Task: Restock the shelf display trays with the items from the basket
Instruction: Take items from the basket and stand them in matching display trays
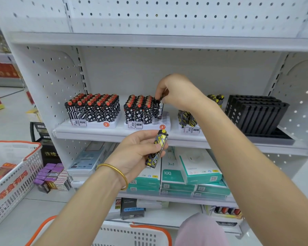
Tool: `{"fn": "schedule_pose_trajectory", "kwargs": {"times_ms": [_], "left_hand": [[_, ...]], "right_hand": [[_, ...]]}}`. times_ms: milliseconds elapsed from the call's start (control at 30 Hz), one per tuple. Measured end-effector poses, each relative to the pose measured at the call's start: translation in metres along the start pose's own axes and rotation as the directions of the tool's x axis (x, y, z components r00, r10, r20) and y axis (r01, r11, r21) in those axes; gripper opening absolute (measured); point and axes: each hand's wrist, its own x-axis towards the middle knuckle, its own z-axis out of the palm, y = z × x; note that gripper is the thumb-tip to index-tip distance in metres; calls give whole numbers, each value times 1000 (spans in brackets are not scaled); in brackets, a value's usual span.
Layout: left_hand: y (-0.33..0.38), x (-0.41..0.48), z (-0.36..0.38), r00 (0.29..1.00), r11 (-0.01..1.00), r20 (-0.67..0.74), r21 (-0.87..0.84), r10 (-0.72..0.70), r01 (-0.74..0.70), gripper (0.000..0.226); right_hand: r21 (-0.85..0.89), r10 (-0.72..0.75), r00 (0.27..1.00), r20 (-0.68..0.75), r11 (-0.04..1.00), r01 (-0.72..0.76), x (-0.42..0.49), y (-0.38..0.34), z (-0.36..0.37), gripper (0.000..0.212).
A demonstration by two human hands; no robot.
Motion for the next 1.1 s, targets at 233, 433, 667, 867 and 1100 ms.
{"fn": "schedule_pose_trajectory", "kwargs": {"times_ms": [233,433,667,867,1100], "left_hand": [[-1,1,-1,1000,1000,-7,-5,1,-1,32],[-2,3,-1,1000,1000,-18,-12,5,-5,32],[-2,1,-1,1000,1000,-12,-3,2,-2,35],[-1,-1,-3,999,999,10,-5,-54,54,33],[0,-3,-3,997,998,39,-9,-61,62,35]], "right_hand": [[-17,-9,987,-163,1000,7,-2,2,13,18],[-31,-96,988,-120,995,93,1,4,15,31],[-2,-112,987,-112,994,113,2,2,13,27],[-50,-108,989,-97,993,103,6,1,12,27],[-65,-116,990,-78,992,111,9,-1,10,25]]}}
